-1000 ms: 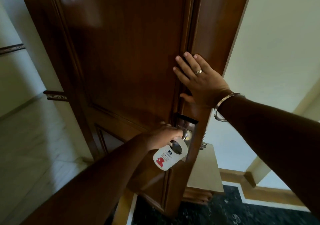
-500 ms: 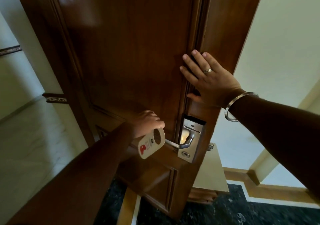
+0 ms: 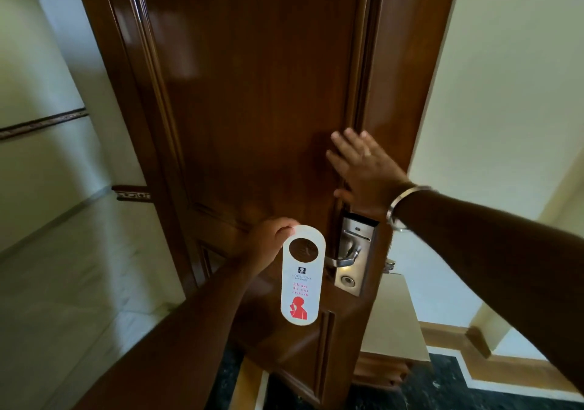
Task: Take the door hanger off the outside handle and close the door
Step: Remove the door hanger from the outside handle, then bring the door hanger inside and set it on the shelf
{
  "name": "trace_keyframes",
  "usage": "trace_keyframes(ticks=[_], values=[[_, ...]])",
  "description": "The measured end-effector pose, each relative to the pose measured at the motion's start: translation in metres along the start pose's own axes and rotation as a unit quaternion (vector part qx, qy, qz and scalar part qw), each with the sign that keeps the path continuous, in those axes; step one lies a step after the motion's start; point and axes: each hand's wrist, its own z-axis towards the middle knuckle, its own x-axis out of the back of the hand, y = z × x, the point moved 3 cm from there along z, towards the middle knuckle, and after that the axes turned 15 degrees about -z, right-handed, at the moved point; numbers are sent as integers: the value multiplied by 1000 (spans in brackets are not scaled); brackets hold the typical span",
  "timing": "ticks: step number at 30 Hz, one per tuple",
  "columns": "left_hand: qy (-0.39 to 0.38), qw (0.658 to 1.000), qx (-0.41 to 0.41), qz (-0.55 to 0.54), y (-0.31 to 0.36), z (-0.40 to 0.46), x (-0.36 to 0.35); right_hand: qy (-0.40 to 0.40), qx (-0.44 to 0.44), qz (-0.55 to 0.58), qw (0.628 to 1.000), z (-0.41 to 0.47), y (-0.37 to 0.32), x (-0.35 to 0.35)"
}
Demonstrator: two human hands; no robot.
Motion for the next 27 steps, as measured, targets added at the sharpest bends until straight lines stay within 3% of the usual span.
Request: trace_keyframes(ticks=[4, 7, 13, 21, 24, 27], values=[[15, 998, 5, -64, 18, -5, 5, -111, 100, 274, 950, -30, -48, -3], [-8, 996, 10, -93, 27, -11, -4, -190, 58, 420, 886, -48, -61, -12], [-18, 979, 70, -190, 27, -33, -60, -197, -38, 476, 856, -86, -50, -29], [-164, 920, 241, -262, 11, -72, -234, -288, -177, 474, 813, -171, 22, -95], [-169, 893, 297, -293, 14, -59, -285, -312, -210, 463, 802, -192, 46, -138], [-154, 893, 313, -283, 14, -33, -319, -316, -225, 470, 793, -199, 60, -191]])
